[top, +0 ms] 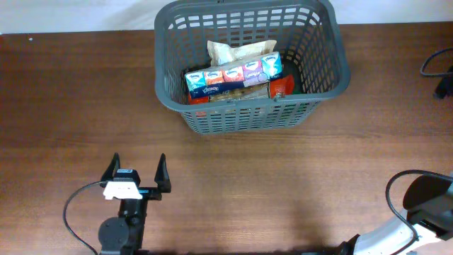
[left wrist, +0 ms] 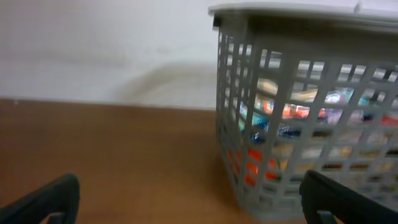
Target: Pack container
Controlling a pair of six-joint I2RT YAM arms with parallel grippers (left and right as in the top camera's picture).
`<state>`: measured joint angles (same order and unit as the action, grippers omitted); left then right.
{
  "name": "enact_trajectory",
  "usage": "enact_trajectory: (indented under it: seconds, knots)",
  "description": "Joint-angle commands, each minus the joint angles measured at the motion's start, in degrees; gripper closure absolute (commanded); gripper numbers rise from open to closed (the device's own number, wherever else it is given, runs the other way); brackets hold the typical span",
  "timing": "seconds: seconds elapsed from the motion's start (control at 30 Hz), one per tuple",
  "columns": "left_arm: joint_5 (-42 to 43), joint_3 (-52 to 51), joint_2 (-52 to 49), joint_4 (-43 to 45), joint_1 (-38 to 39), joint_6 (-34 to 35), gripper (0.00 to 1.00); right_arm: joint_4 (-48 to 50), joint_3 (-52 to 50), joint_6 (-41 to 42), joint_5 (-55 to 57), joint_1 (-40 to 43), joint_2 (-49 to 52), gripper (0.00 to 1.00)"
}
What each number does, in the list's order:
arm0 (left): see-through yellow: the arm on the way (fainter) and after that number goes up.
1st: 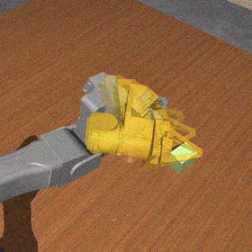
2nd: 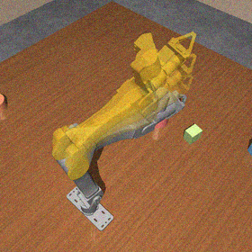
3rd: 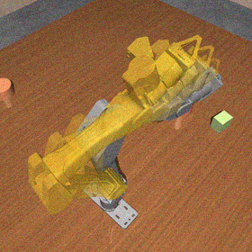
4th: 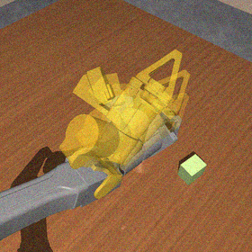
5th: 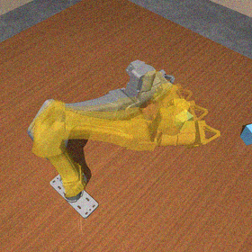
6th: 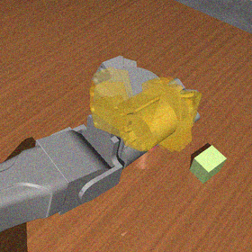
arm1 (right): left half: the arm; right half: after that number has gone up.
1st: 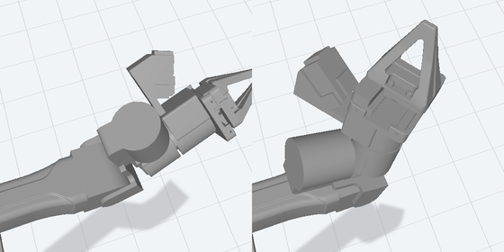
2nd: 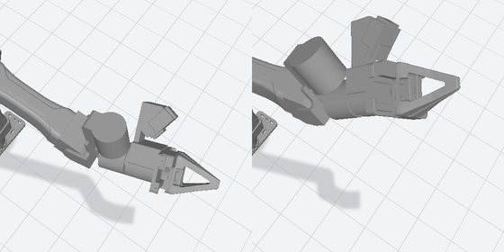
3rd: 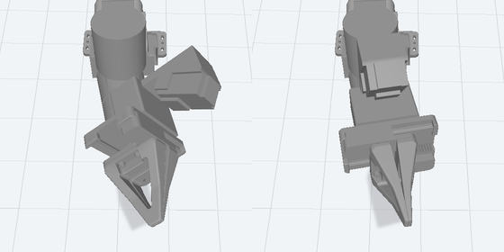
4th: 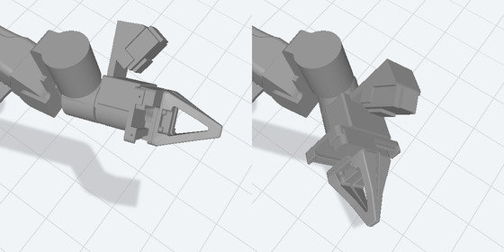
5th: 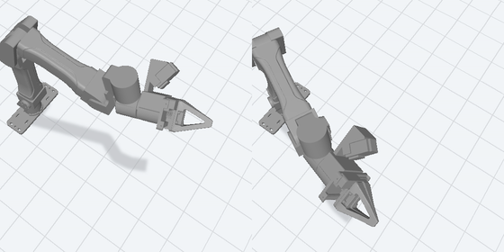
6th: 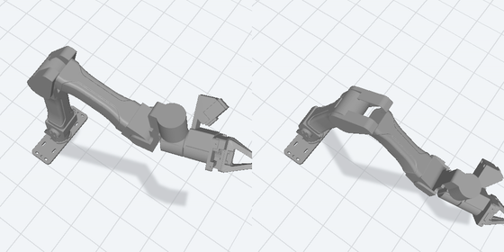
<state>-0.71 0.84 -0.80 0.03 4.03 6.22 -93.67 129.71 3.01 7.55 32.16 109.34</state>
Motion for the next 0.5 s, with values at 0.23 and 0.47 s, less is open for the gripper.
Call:
enact_trajectory:
  seconds: [0.23,0.47]
  knots:
    - [-0.17,-0.31,0.5,-4.81,-0.46,0.61,0.01,0.04,-0.17,0.48,-0.07,0.15,-0.24,0.01]
    - [-0.17,-0.31,0.5,-4.81,-0.46,0.61,0.01,0.04,-0.17,0.48,-0.07,0.15,-0.24,0.01]
